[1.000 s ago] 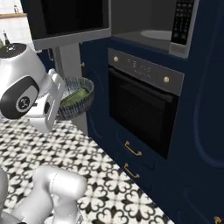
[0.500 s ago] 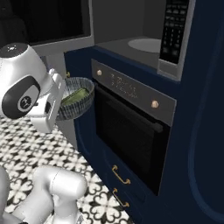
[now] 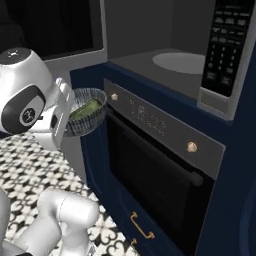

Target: Pick the cucumber from the sink and place it in the bowl. Then pick the bowl and place it in the microwave. Then close the microwave door and press the start button.

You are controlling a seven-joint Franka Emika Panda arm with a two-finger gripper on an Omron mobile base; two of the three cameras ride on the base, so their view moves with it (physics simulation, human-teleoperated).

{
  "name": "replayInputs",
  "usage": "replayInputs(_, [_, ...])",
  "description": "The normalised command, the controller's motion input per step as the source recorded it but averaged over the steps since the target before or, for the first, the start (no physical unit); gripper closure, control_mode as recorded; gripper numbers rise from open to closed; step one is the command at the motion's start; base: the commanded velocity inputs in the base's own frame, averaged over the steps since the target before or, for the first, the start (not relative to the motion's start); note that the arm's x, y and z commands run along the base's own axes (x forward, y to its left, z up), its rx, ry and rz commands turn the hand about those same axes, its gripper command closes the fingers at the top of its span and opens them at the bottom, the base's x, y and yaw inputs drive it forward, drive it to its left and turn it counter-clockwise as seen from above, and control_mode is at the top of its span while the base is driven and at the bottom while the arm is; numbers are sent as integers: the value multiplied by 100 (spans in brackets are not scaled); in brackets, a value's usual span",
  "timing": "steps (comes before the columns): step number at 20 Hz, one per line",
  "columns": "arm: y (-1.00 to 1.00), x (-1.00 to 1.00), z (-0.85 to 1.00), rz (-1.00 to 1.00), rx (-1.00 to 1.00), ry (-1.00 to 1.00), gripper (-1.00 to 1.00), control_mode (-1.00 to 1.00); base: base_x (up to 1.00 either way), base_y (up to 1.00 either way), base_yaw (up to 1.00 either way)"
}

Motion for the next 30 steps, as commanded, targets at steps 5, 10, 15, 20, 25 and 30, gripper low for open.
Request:
replayInputs(5, [0, 0, 0, 0, 0, 0, 100, 100, 50, -56, 1])
replayInputs(10, [0, 0, 0, 0, 0, 0, 100, 100, 37, -11, -9])
replayInputs(15, [0, 0, 0, 0, 0, 0, 100, 100, 11, 28, -24])
replayInputs(20, [0, 0, 0, 0, 0, 0, 100, 100, 4, 3, -26])
replayInputs(25, [0, 0, 0, 0, 0, 0, 100, 100, 0, 0, -24])
replayInputs(30, [0, 0, 1, -3, 0, -3, 100, -100, 0, 0, -19])
